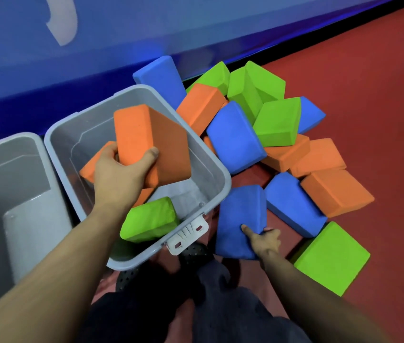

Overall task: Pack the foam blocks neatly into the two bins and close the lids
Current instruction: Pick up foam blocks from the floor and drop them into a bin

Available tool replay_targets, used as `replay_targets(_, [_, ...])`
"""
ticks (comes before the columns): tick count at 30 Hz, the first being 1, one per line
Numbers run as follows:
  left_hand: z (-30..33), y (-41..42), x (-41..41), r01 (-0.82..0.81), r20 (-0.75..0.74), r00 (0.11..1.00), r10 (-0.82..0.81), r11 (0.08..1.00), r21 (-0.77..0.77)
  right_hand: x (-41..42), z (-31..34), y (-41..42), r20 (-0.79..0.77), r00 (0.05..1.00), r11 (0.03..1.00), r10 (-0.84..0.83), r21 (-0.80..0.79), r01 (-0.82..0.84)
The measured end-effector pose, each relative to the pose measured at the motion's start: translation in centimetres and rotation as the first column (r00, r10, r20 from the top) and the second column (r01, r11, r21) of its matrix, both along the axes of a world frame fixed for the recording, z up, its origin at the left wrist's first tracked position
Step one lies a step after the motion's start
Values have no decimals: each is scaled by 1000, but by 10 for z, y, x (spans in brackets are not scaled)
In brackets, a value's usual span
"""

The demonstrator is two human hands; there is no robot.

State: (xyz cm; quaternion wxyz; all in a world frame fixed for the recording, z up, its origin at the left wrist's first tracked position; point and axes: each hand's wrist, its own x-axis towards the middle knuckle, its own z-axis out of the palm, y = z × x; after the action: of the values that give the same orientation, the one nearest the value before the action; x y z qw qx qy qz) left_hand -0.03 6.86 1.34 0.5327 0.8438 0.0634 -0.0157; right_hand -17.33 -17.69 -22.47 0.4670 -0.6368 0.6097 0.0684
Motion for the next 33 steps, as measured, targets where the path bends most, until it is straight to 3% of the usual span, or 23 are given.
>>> replay_targets(3, [9, 3, -6, -23, -12, 1000, 22, 1000, -4, -2, 54, -7, 67, 997, 980, -36, -192, 48])
replay_targets(7, [12, 17, -10, -99, -32, 995, 99, 995, -11, 10, 134, -22, 343, 938, 883, -49, -424, 201])
replay_targets(9, [13, 24, -11, -165, -65, 984, 164, 986, -15, 21, 175, -22, 485, 873, 848, 53, -484, 217])
replay_targets(12, [13, 32, -15, -237, -120, 966, 228, 969, -72, 45, 221, -4, 584, 758, 833, 289, -544, 101])
replay_targets(17, [8, 43, -14, -303, -117, 948, 296, 952, -42, 101, 230, 60, 431, 664, 709, 611, -671, -217])
replay_targets(21, [-6, 52, -2, -298, -120, 949, 293, 954, -23, 137, 198, 97, 122, 677, 550, 725, -695, -464])
replay_targets(24, [-20, 55, 6, -238, -168, 958, 232, 971, -14, 146, 172, 104, -39, 613, 464, 789, -616, -637])
replay_targets(29, [-51, 52, 9, -191, -283, 942, 181, 981, -11, 134, 145, 103, -109, 499, 433, 860, -360, -826])
replay_targets(33, [-64, 43, 7, -116, -370, 926, 76, 989, -87, 122, 147, 97, -103, 508, 457, 855, -315, -832])
